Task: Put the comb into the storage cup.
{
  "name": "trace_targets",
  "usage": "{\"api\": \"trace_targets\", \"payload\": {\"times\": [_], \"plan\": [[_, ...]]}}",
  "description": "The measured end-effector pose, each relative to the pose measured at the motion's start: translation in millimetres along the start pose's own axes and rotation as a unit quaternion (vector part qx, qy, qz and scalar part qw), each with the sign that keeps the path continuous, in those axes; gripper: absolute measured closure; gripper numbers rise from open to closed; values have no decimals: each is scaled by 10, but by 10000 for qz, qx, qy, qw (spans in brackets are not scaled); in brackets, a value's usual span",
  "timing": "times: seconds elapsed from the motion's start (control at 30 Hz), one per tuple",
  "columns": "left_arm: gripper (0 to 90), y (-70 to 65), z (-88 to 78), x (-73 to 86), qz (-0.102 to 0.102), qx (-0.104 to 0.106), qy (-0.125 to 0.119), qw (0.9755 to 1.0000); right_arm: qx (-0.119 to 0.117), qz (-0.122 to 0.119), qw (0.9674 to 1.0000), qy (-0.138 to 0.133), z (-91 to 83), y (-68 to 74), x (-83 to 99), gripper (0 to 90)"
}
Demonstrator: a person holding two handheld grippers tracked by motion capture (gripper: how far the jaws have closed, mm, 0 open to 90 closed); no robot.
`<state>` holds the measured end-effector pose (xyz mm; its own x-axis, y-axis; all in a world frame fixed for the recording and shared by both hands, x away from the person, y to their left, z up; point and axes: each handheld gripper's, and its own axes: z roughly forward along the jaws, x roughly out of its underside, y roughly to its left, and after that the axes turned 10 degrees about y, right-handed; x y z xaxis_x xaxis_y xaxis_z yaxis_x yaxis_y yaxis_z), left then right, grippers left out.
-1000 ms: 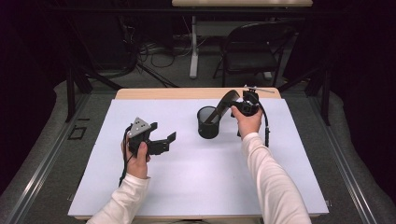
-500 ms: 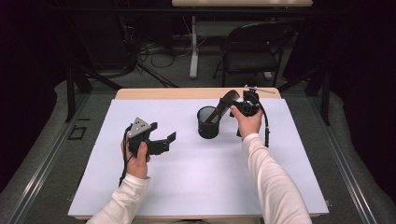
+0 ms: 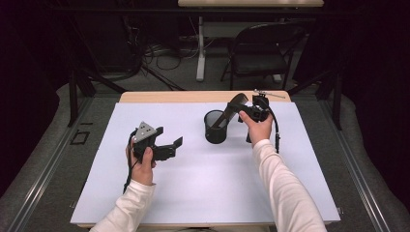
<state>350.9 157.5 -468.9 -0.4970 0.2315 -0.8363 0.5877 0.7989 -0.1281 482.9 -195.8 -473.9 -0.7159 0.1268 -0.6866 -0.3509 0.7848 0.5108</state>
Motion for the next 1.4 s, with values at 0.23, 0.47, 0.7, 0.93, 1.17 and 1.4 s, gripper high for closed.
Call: {"api": "trace_targets", "payload": {"times": [0.23,0.47,0.7,0.93,1.17,1.4], "plan": [[157,-3,3,1,2,-15,7,10000,7,-24,10000,54,-33,-15,30,393],[157,-2,2,1,-2,-13,10,10000,-20,-73,9999,72,-64,-14,41,398],[157,-3,-1,2,-12,-3,10,10000,-35,-146,9998,94,-109,-5,66,398],[157,2,-5,1,-23,-10,8,10000,-37,-228,9997,121,-181,-6,98,399],[157,7,-4,3,-31,-8,10,10000,-24,-335,9991,241,-276,-16,129,410],[157,-1,1,5,-32,-2,14,10000,74,-545,9982,248,-385,-22,144,422]]}}
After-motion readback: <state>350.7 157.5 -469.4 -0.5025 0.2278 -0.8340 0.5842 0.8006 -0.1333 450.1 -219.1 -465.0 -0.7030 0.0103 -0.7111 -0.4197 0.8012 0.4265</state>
